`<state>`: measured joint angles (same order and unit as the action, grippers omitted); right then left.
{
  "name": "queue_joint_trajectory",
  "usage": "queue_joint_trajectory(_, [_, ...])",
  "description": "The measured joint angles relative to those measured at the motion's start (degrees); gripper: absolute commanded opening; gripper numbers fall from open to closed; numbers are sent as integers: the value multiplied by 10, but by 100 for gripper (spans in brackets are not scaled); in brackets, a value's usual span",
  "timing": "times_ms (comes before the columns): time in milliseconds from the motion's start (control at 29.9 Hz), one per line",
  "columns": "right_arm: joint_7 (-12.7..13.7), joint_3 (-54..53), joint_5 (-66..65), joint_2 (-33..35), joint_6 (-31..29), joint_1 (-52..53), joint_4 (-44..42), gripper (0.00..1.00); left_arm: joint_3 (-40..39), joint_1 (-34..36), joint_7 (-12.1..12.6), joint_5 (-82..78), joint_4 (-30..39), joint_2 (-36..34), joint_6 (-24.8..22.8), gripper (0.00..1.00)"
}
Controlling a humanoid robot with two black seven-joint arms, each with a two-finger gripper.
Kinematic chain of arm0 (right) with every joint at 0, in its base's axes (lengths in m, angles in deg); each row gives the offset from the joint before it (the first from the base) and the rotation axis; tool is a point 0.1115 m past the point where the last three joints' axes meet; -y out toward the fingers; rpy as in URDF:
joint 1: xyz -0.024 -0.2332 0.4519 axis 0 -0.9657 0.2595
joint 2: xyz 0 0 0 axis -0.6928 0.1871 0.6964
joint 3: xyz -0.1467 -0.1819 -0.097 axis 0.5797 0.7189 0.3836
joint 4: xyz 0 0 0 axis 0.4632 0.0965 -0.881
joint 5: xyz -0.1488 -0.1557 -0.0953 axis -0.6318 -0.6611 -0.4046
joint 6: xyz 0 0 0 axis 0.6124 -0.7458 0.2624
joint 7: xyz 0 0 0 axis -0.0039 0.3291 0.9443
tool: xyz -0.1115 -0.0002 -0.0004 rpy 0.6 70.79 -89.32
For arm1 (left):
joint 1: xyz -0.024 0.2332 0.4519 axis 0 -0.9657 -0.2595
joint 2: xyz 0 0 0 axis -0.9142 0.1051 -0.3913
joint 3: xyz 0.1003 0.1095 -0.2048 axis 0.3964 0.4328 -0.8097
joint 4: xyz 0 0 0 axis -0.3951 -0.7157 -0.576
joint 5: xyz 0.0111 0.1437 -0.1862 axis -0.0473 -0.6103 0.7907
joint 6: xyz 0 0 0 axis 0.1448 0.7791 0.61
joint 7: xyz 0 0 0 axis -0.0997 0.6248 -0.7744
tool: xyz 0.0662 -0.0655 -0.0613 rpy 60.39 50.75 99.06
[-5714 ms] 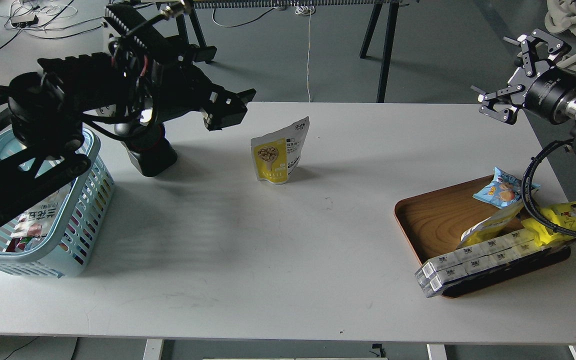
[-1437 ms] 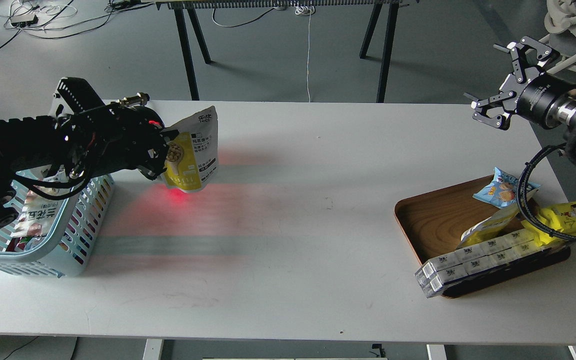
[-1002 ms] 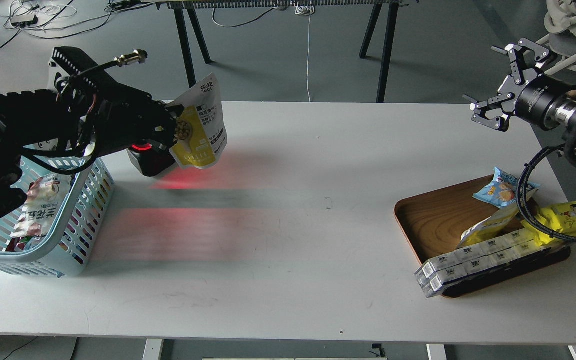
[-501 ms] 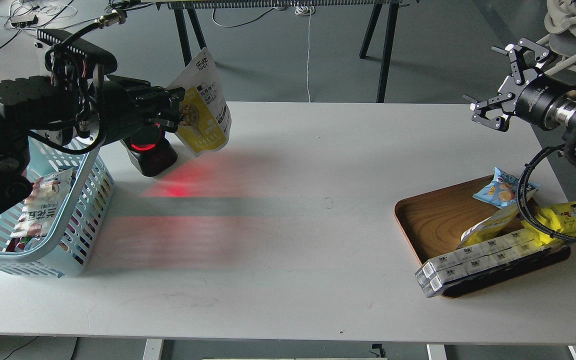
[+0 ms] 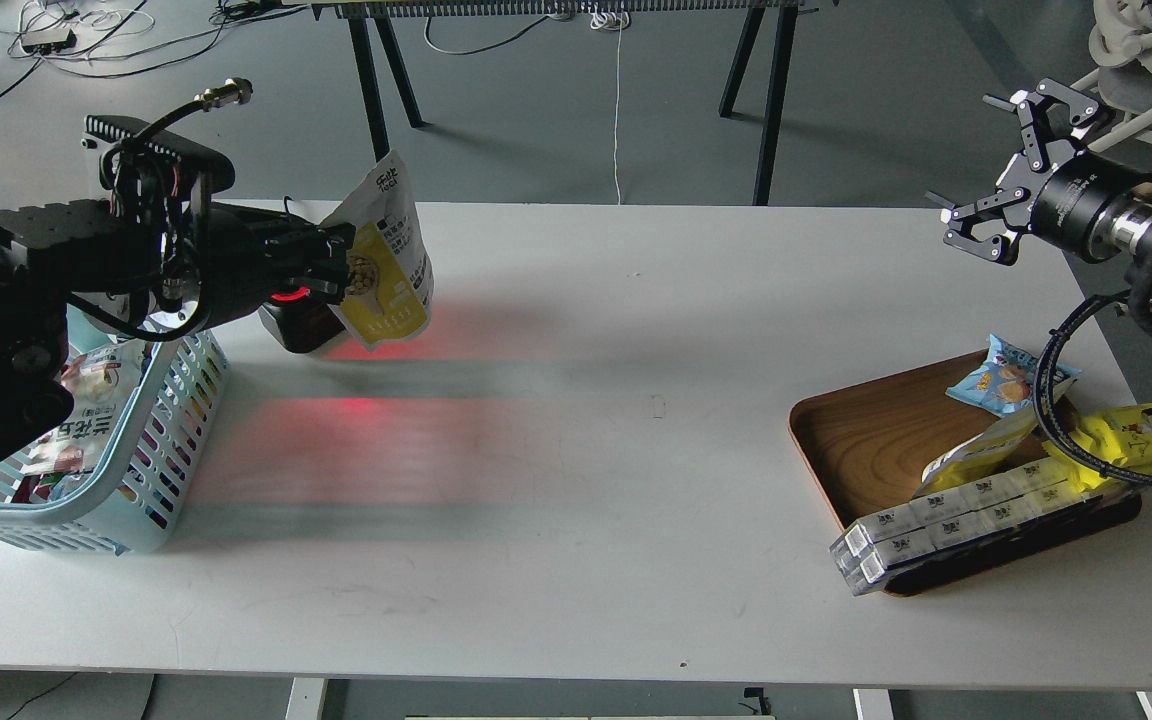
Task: Scan snack and place in basket
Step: 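Carry the packet past the scanner's red light with the left gripper, then lower the packet into the blue basket and release it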
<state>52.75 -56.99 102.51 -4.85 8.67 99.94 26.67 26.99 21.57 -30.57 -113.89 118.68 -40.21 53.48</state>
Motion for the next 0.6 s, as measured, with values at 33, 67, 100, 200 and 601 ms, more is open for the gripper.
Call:
queue_joint_trajectory(33, [0, 0, 0, 0, 0, 0, 0, 100, 0, 0, 0, 1, 0, 0, 0, 1])
queue_joint_trajectory(67, [0, 0, 0, -1, 0, 0, 0, 100, 0, -1, 0, 2, 0, 0, 0, 1])
queue_joint_trajectory(100, [0, 0, 0, -2, 0, 0, 0, 100, -1, -1, 0, 4, 0, -1, 0, 1])
queue_joint_trajectory(200, [0, 0, 0, -3, 0, 0, 0, 100, -7, -1, -1, 14, 1, -9, 0, 1])
queue_joint_trajectory(601, [0, 0, 0, -4, 0, 1, 0, 100, -119, 1, -30, 73, 17, -92, 0, 1])
